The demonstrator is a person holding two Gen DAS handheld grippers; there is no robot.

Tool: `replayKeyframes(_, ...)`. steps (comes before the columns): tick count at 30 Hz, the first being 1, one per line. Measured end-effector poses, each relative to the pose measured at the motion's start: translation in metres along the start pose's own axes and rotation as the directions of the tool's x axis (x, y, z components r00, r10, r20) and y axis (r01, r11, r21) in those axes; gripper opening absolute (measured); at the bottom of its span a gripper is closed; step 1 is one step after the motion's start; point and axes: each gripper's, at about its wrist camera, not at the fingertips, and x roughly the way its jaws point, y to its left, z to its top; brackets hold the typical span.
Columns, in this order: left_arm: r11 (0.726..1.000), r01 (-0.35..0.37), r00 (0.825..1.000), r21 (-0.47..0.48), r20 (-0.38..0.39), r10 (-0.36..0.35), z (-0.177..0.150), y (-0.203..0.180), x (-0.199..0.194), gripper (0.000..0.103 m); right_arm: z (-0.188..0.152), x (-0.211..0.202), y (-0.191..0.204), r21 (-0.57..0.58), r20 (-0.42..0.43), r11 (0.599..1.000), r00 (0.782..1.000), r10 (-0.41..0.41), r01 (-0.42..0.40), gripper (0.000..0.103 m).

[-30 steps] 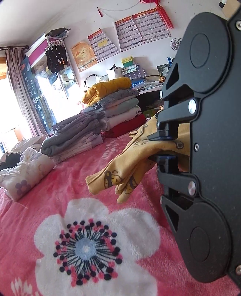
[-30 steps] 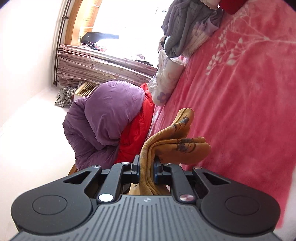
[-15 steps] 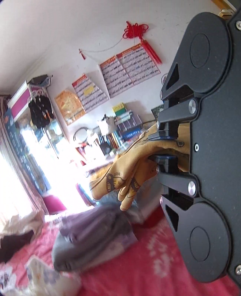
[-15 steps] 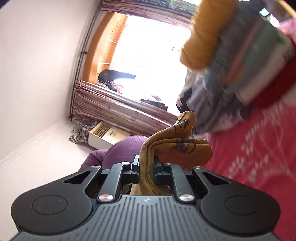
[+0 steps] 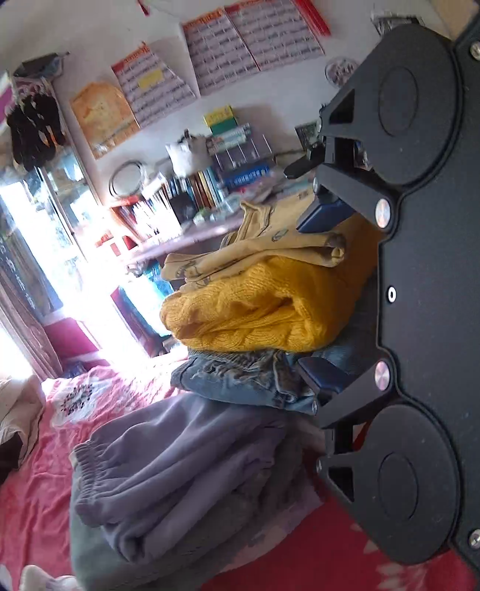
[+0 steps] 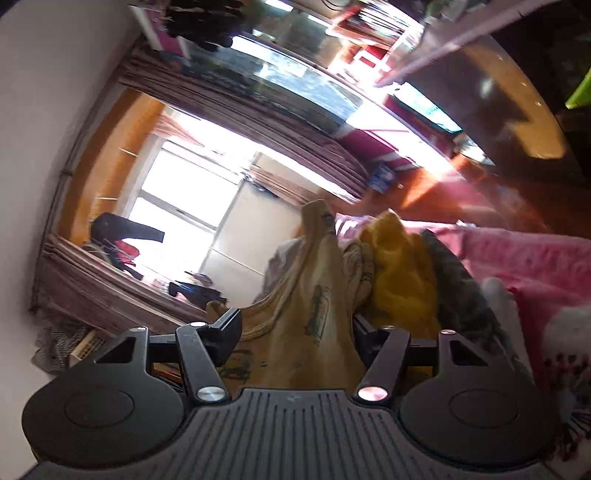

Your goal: Fold clothes

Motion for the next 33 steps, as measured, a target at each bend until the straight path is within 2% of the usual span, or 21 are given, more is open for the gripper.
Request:
replayKeyframes(2,0.999,0.034,0.999,-0.002,0.031,-0.034,-0.011,0.010,-0.014,0.072,-0.002,0.001,-0.006,-0.032,0.010,0.999,1.000,0.014,-0.013,0.056)
replayKeyframes(5,0.999,0.039,0.999,0.004,0.029,-0.039,-0.028,0.019,-0.036,0.072,-0.003,-0.005,-0.005,-0.064,0.044,0.997,0.998,0.034,-0.031,0.058)
replayKeyframes(9,0.996,-0.011,0.999,0.087,0.043,0.008,-0.056,0.021,-0.086,0.073,-0.007,-0.040,-0.009,-0.082,0.111,0.997,0.994,-0.005,0.014,0.067)
replayKeyframes(12,0.984,-0.098,0.993,0.147,0.082,0.086,-0.084,0.031,-0.131,0.076,-0.037,-0.080,-0.021,-0.088,0.107,0.995,0.993,-0.042,0.051,0.070)
replayKeyframes(14,0.967,-0.181,0.980,0.180,0.117,0.162,-0.104,0.039,-0.164,0.081,-0.072,-0.096,-0.021,-0.097,0.052,0.994,0.998,-0.046,0.051,0.075)
replayKeyframes(16,0.936,-0.288,0.954,0.200,0.143,0.263,-0.120,0.043,-0.191,0.082,-0.117,-0.108,-0.012,-0.123,-0.011,0.991,0.999,-0.048,0.046,0.083)
replayKeyframes(17,0.923,-0.325,0.942,0.207,0.155,0.297,-0.131,0.046,-0.208,0.083,-0.139,-0.112,-0.007,-0.139,-0.046,0.990,0.998,-0.047,0.040,0.088)
replayKeyframes(19,0.891,-0.386,0.919,0.237,0.180,0.350,-0.150,0.048,-0.245,0.086,-0.188,-0.128,0.018,-0.174,-0.134,0.985,0.991,-0.025,0.001,0.091)
replayKeyframes(20,0.869,-0.425,0.901,0.252,0.206,0.381,-0.159,0.047,-0.265,0.091,-0.209,-0.132,0.029,-0.195,-0.176,0.981,0.984,-0.016,-0.019,0.092)
replayKeyframes(23,0.794,-0.532,0.840,0.293,0.298,0.453,-0.188,0.040,-0.329,0.098,-0.273,-0.142,0.067,-0.290,-0.289,0.954,0.957,-0.009,-0.078,0.099)
replayKeyframes(25,0.752,-0.599,0.789,0.276,0.364,0.495,-0.204,0.039,-0.367,0.100,-0.312,-0.156,0.099,-0.351,-0.333,0.930,0.943,-0.018,-0.106,0.100)
replayKeyframes(27,0.690,-0.681,0.714,0.244,0.432,0.551,-0.222,0.035,-0.401,0.103,-0.344,-0.164,0.124,-0.412,-0.362,0.901,0.932,-0.025,-0.136,0.103)
replayKeyframes(28,0.649,-0.728,0.664,0.222,0.464,0.587,-0.231,0.034,-0.415,0.103,-0.358,-0.168,0.133,-0.440,-0.371,0.887,0.928,-0.033,-0.144,0.103)
replayKeyframes(29,0.617,-0.761,0.625,0.203,0.488,0.610,-0.240,0.032,-0.427,0.103,-0.373,-0.172,0.142,-0.467,-0.380,0.871,0.924,-0.045,-0.150,0.103)
replayKeyframes(30,0.598,-0.779,0.598,0.188,0.509,0.619,-0.249,0.032,-0.437,0.103,-0.388,-0.176,0.150,-0.494,-0.388,0.855,0.920,-0.056,-0.156,0.103)
replayKeyframes(33,0.578,-0.808,0.537,0.112,0.544,0.645,-0.278,0.036,-0.461,0.103,-0.426,-0.189,0.168,-0.560,-0.415,0.816,0.901,-0.126,-0.143,0.103)
